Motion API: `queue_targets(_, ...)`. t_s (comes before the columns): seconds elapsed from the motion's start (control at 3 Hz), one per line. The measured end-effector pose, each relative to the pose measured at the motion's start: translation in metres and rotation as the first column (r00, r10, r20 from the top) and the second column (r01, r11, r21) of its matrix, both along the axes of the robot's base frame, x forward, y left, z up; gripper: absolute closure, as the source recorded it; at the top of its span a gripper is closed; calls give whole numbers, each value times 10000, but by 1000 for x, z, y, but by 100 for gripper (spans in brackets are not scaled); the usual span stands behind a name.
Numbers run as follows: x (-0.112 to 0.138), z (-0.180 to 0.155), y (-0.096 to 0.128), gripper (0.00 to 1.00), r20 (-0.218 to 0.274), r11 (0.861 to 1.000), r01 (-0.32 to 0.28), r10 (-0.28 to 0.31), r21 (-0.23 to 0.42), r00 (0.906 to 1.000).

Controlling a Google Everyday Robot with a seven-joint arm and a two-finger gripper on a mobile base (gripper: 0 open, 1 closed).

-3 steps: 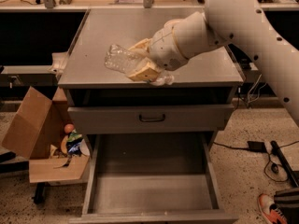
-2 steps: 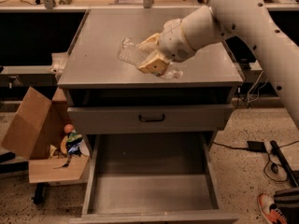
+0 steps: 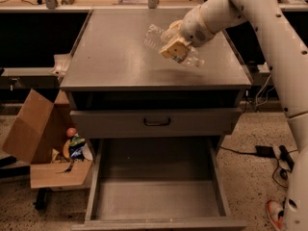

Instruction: Pick water bottle from middle drawer and place on counter

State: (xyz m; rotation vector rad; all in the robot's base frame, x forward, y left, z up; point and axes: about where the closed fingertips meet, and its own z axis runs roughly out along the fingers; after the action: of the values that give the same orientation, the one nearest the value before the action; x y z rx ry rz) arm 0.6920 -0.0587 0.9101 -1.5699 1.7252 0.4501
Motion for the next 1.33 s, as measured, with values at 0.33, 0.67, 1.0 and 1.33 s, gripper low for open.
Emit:
queue_targets(0.33, 31, -12, -20, 100, -346, 9955, 944, -947, -93, 9949)
queue_targets(0.67, 55, -27, -31, 82, -714, 9822, 1852, -1870, -303, 9798)
queue_targets(1.0, 69, -36, -34, 60, -966, 9718, 2322, -2351, -403, 9672)
queue_targets(1.33, 77, -42, -34, 37, -1146, 9672, 2501, -2536, -441, 9605)
